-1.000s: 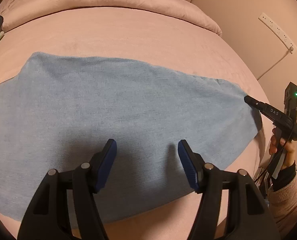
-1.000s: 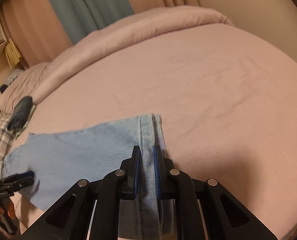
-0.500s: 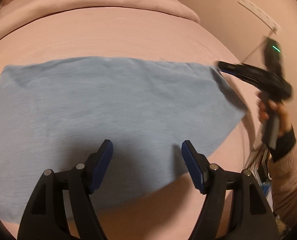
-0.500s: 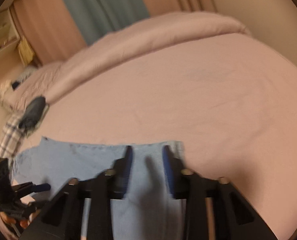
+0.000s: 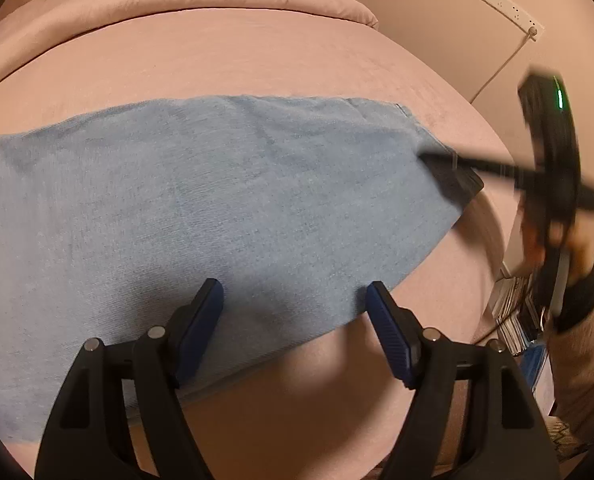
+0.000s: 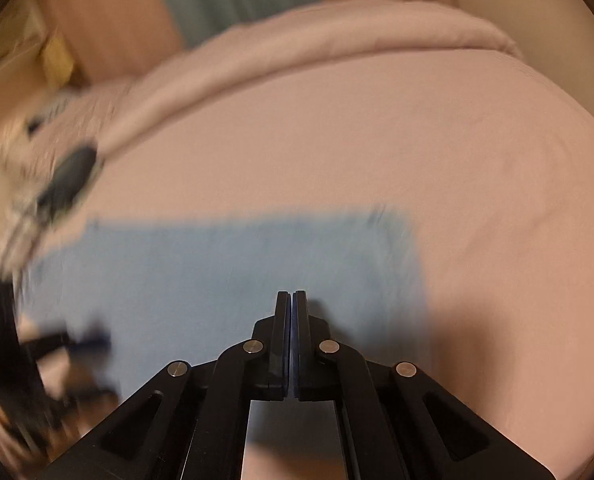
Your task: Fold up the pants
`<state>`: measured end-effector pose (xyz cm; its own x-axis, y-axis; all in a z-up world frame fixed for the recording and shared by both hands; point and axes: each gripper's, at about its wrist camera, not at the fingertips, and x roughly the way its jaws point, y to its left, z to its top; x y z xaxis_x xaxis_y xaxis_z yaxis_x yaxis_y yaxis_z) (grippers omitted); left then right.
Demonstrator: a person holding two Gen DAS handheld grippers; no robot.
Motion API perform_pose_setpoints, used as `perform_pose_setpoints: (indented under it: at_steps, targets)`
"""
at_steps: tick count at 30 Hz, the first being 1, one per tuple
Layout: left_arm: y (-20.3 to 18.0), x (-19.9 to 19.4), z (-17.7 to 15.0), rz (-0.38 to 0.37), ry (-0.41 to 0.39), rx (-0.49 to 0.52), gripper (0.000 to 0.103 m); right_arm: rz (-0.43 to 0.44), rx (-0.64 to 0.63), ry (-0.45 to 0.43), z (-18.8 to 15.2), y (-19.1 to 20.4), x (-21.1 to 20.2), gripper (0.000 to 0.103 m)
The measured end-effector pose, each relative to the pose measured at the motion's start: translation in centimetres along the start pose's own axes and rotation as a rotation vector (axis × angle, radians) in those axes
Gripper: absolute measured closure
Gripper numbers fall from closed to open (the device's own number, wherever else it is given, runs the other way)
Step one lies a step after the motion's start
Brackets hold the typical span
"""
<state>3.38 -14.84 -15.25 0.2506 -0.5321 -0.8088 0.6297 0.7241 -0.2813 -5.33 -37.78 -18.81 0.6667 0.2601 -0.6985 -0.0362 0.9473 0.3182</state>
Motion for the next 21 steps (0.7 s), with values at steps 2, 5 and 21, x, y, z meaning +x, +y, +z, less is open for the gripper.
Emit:
perform_pose_setpoints:
  at_steps: [2,5,21]
  targets:
    - [0.0,0.1,0.1,-0.006,-0.002,-0.007,0.028,-0.002,0.004,0.029,-2.3,0.0,0.8,0.103]
    - [0.2,-0.2,0.3,-0.015,-0.004,-0.028,0.028,0.107,0.152,-0.024,-4.5,-1.7,-1.2,0.102]
    - [4.8,-2.1,0.1,-0.186,-0.088,-0.391,0.025,0.216,0.64,-0.2,-8.2,-7.3,-3.2,0.058]
